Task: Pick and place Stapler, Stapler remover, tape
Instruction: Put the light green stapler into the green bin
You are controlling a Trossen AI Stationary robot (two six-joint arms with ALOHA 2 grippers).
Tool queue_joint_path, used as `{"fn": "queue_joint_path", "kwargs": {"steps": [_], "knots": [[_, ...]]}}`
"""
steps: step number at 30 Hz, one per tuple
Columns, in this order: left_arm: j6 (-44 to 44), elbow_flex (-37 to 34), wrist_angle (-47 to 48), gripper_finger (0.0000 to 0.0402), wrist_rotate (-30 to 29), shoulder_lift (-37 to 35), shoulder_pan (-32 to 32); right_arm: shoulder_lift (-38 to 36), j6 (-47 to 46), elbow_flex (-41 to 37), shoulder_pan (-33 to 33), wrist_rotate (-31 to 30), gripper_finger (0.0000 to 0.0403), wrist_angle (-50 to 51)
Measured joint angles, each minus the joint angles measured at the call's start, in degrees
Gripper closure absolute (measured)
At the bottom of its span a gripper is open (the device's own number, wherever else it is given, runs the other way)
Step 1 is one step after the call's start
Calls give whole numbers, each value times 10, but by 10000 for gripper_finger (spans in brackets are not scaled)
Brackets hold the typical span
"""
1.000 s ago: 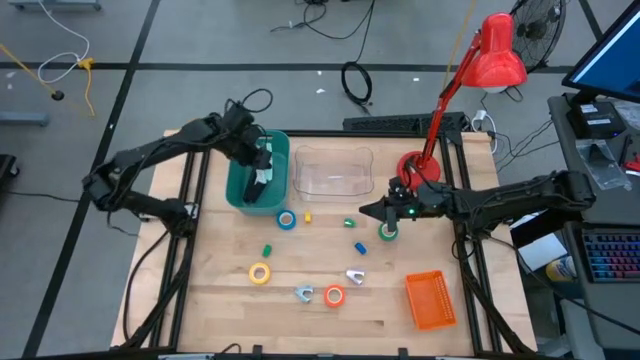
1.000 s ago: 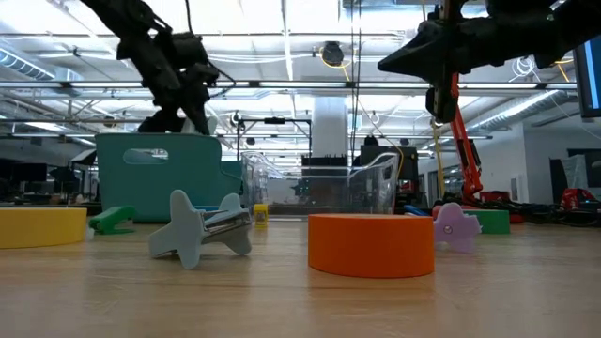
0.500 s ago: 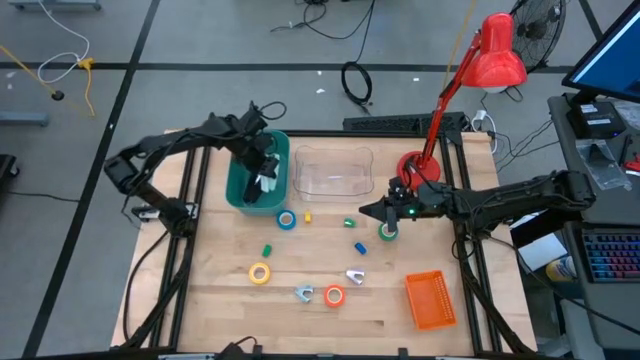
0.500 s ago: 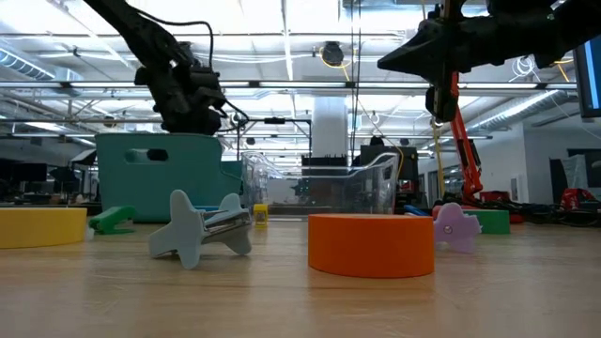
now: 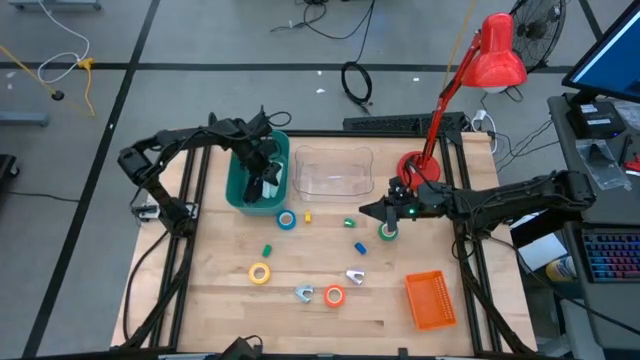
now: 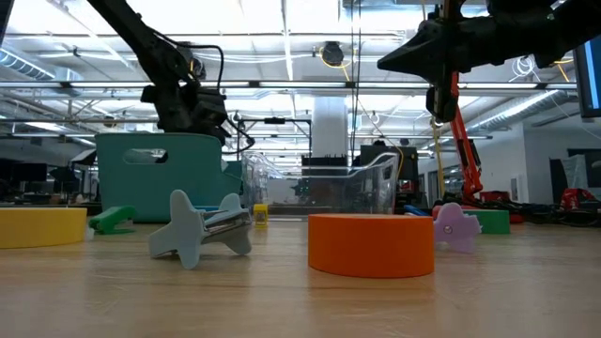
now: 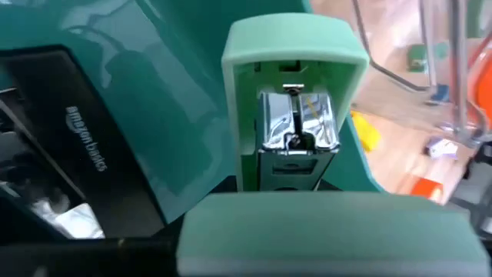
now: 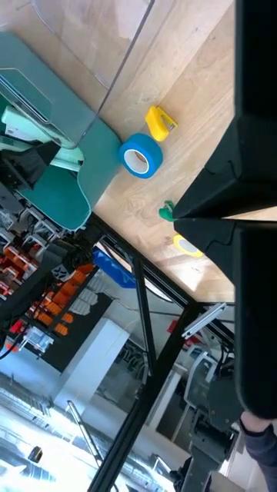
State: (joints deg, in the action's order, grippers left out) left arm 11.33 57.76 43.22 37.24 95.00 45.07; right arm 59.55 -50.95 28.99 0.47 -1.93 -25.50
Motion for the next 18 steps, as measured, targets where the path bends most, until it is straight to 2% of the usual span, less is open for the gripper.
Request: {"fn": "queue_joint_path", "kwargs": {"steps": [10, 18], "knots": [[-37, 0, 2, 262, 36, 30, 23, 0, 0, 0, 0, -11, 403, 0], [-57, 0, 36, 262, -7, 52, 32, 0, 0, 0, 0, -13, 403, 0]]}}
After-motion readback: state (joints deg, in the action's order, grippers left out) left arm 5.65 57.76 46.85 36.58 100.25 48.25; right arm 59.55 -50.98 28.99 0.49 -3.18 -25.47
